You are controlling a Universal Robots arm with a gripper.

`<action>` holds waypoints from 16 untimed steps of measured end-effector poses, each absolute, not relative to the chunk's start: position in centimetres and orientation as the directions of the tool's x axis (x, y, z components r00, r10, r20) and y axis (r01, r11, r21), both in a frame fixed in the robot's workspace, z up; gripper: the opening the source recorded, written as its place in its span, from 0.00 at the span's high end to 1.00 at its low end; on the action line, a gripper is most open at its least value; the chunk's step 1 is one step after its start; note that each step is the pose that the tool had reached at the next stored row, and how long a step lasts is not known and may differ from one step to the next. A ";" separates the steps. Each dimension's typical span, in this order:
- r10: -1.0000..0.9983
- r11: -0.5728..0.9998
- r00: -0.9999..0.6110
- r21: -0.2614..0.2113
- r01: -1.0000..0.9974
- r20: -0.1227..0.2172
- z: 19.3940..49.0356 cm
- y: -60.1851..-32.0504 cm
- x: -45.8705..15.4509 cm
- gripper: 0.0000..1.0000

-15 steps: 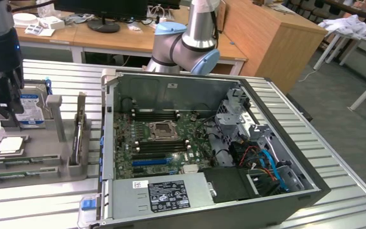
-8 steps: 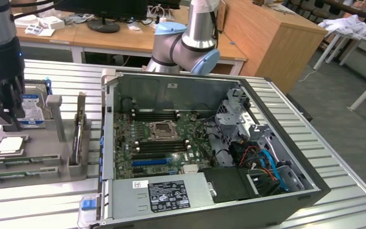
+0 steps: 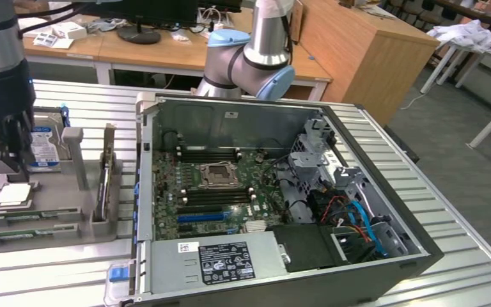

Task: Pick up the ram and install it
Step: 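Pick up the ram and move it above insertion slot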

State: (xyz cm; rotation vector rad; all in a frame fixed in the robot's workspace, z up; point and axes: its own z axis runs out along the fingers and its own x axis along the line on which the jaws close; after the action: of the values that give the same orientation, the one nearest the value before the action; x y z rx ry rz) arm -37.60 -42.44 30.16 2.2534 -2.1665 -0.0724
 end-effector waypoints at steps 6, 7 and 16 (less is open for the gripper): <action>-0.998 -0.056 0.055 0.043 -0.998 -0.023 29.3 -42.4 -37.6 0.58; -0.998 -0.059 0.058 0.043 -0.997 -0.023 29.2 -42.4 -37.6 0.58; -0.996 -0.083 0.082 0.043 -0.996 -0.023 28.0 -42.4 -37.6 0.58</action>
State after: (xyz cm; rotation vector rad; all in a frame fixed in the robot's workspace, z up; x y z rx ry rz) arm -37.60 -42.44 27.99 2.2987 -2.1169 -0.0719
